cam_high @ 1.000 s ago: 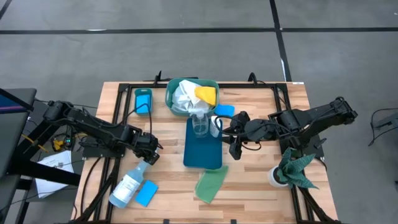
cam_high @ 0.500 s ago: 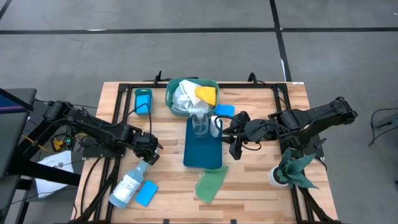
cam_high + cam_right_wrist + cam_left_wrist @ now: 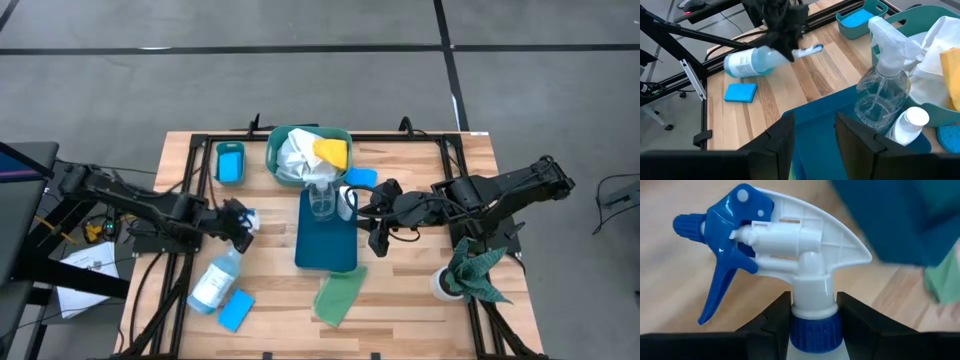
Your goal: Pick & Place Kitchen Items
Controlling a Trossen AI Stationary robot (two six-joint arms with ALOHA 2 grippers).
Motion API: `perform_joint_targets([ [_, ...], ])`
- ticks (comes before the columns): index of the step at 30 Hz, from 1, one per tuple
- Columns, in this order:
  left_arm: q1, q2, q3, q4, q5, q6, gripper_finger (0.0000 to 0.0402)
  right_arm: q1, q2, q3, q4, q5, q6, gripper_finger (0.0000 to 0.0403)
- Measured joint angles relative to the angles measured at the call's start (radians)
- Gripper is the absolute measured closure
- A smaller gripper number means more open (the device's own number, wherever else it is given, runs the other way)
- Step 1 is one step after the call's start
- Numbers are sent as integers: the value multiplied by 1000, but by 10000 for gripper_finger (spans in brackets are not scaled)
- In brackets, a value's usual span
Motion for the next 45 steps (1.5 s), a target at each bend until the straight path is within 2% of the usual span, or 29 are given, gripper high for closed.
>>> perform_joint_targets([
  [6, -39, -113, 0, 9, -208, 69, 273, 0, 0, 0, 0, -1, 11, 271],
  [14, -65, -181, 0, 102, -399, 160, 273, -1, 0, 0, -2, -1, 23, 271],
  [24, -65, -182, 0, 336, -514, 399, 273, -14, 0, 0, 1, -1, 45, 271],
  [34, -65, -181, 0, 494, -682, 691, 274, -14, 0, 0, 1, -2, 53, 271],
  [40, -65, -180, 0, 560, -731, 768, 276, -14, 0, 0, 1, -6, 53, 271],
  [45, -65, -177, 0, 572, -718, 794, 281, -14, 0, 0, 1, -6, 53, 271],
])
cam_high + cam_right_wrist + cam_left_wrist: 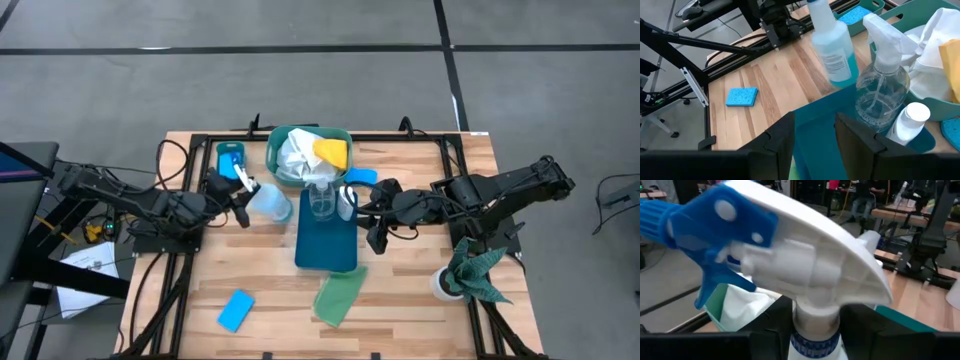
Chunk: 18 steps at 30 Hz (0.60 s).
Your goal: Pick & Place Kitchen Items
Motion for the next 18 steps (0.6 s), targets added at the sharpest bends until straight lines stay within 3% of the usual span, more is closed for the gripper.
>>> perform_joint_targets([
  [8, -5, 39, 4, -2, 25, 10, 288, 0, 0, 0, -2, 0, 0, 271],
  [18, -7, 41, 0, 135, 42, 154, 288, -7, 0, 0, -2, -5, -1, 271],
])
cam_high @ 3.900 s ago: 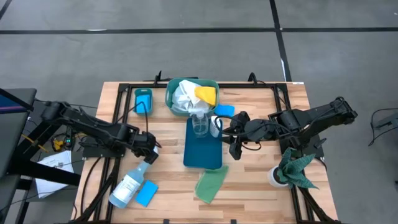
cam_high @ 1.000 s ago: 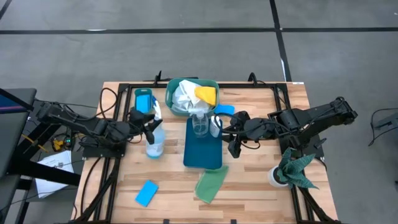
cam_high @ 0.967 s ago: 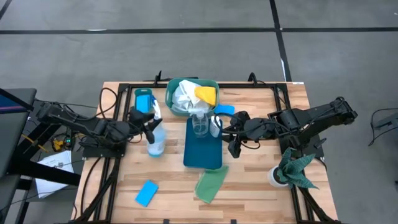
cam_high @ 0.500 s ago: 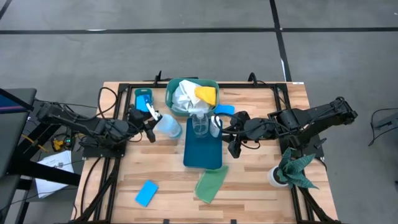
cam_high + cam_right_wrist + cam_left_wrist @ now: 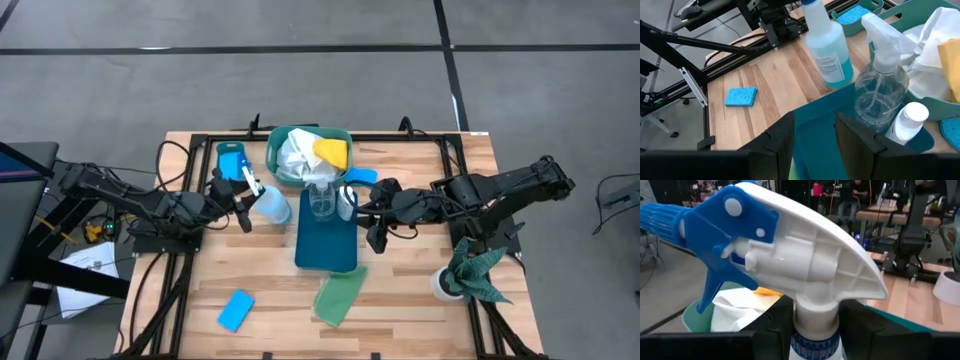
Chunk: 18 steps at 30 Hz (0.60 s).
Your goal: Pick & Place Kitchen Items
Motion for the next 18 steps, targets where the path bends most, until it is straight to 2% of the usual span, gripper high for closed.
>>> perform_joint_targets([
  [12, 0, -1, 0, -10, 41, -36, 288, 0, 0, 0, 1, -8, -3, 271],
  [18, 0, -2, 46, -189, 79, -135, 288, 0, 0, 0, 2, -15, -7, 271],
])
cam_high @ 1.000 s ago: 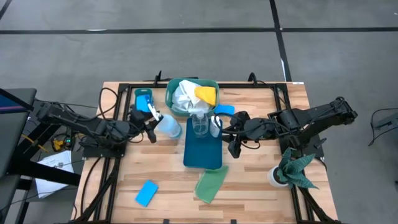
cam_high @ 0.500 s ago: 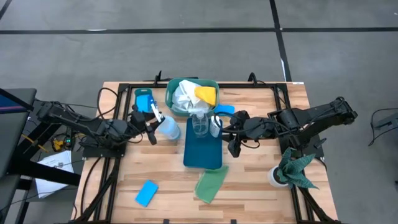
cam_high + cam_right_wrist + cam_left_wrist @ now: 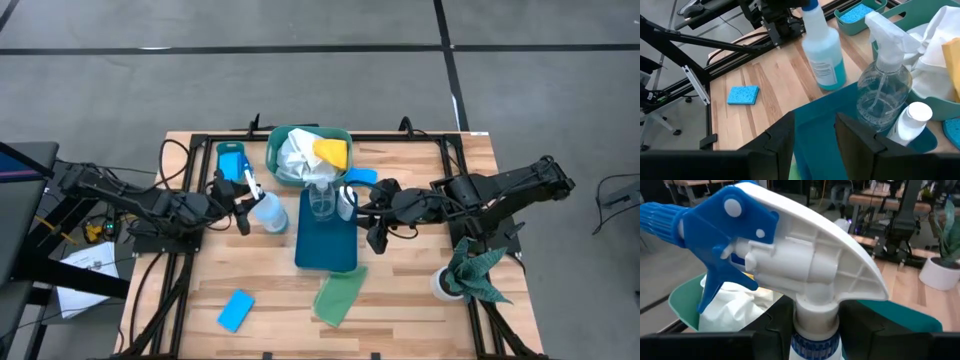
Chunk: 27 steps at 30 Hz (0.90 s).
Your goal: Pick & Place Kitchen Items
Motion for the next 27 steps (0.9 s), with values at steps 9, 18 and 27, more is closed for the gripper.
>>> perform_joint_targets([
  [9, 0, 0, 45, -113, 48, -21, 288, 0, 0, 0, 0, 0, -1, 271],
  [18, 0, 1, 45, -140, 64, -105, 195, 0, 0, 0, 1, 0, -3, 271],
  [27, 0, 1, 45, -140, 104, -130, 122, 0, 0, 0, 1, 0, -3, 271],
])
